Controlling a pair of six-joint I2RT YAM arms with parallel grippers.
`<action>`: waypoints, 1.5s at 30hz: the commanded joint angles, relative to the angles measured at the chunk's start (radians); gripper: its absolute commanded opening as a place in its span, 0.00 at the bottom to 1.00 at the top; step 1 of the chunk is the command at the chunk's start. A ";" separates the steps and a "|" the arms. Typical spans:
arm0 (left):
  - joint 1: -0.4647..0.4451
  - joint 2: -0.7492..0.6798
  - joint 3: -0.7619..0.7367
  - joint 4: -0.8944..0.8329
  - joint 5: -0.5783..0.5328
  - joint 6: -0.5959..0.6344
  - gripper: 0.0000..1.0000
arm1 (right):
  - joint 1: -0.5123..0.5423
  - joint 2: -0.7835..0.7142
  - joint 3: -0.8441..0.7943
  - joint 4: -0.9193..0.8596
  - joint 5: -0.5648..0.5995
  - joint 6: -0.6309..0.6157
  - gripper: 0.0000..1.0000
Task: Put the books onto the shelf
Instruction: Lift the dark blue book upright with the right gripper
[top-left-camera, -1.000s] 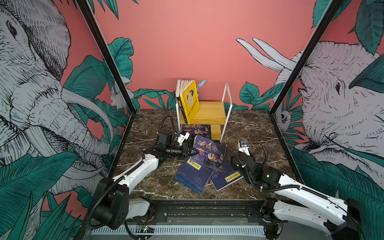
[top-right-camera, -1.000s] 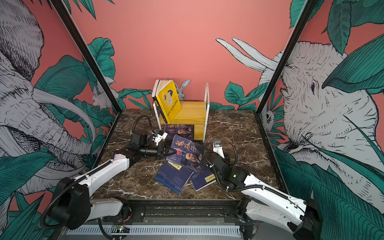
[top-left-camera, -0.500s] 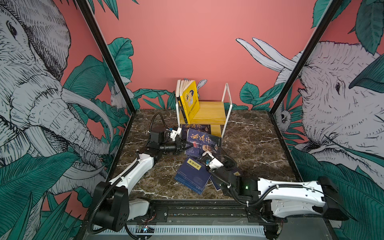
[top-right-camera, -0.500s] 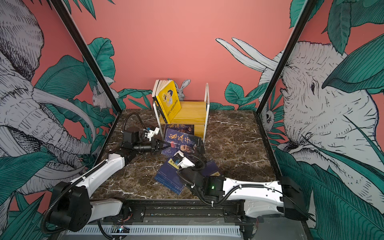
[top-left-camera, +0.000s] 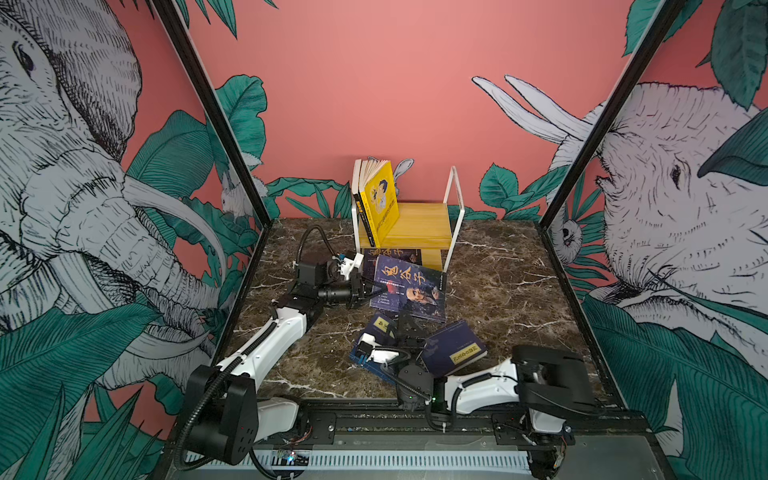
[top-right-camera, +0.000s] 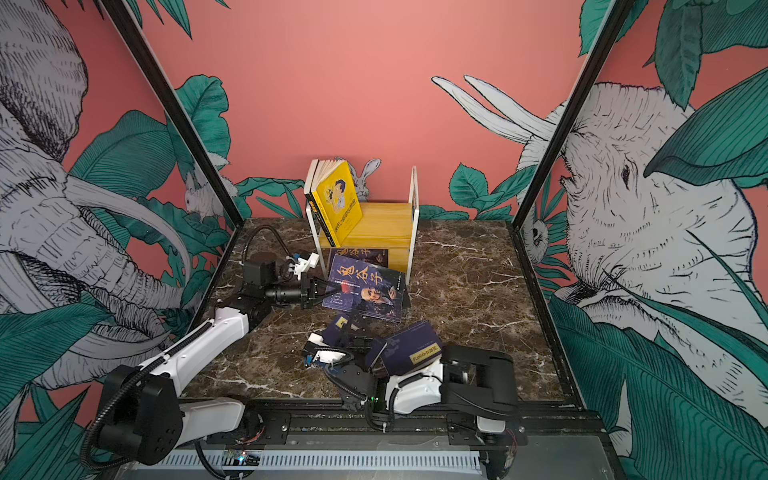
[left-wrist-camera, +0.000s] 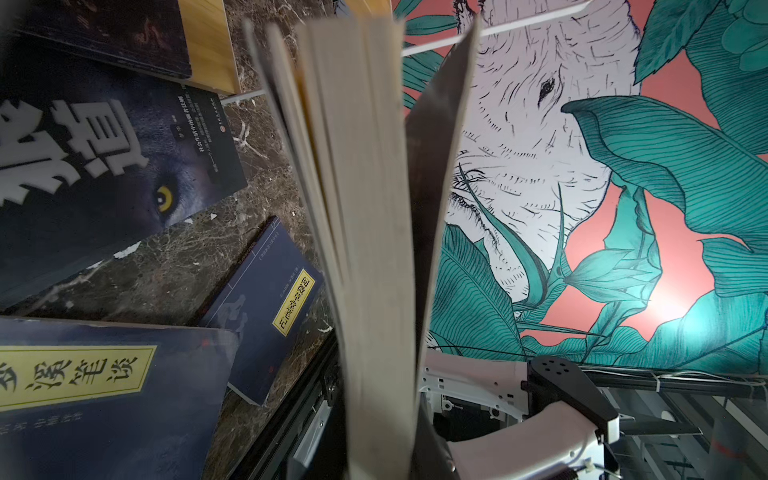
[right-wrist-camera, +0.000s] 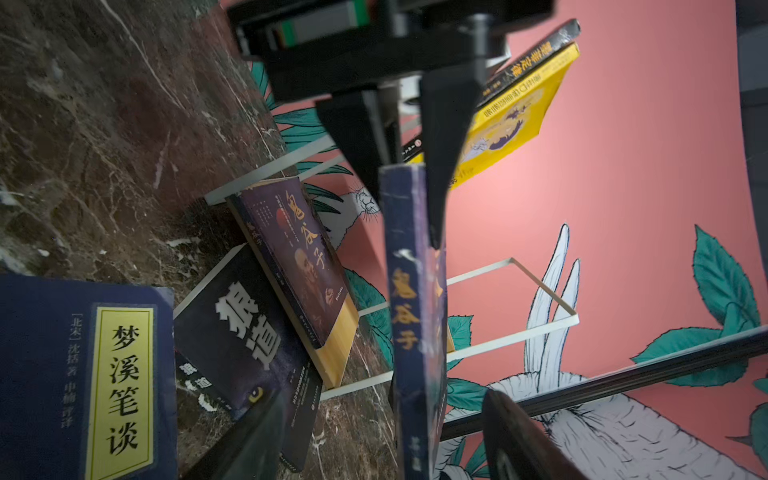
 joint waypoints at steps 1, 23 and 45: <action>0.007 -0.033 0.040 0.072 0.061 -0.004 0.00 | -0.007 0.039 0.057 0.223 0.075 -0.238 0.75; 0.001 -0.009 0.033 0.027 0.057 0.064 0.00 | -0.140 -0.013 0.044 0.223 0.139 -0.264 0.65; 0.065 -0.080 0.063 -0.216 -0.032 0.365 0.78 | -0.178 -0.065 0.044 0.224 0.125 -0.225 0.00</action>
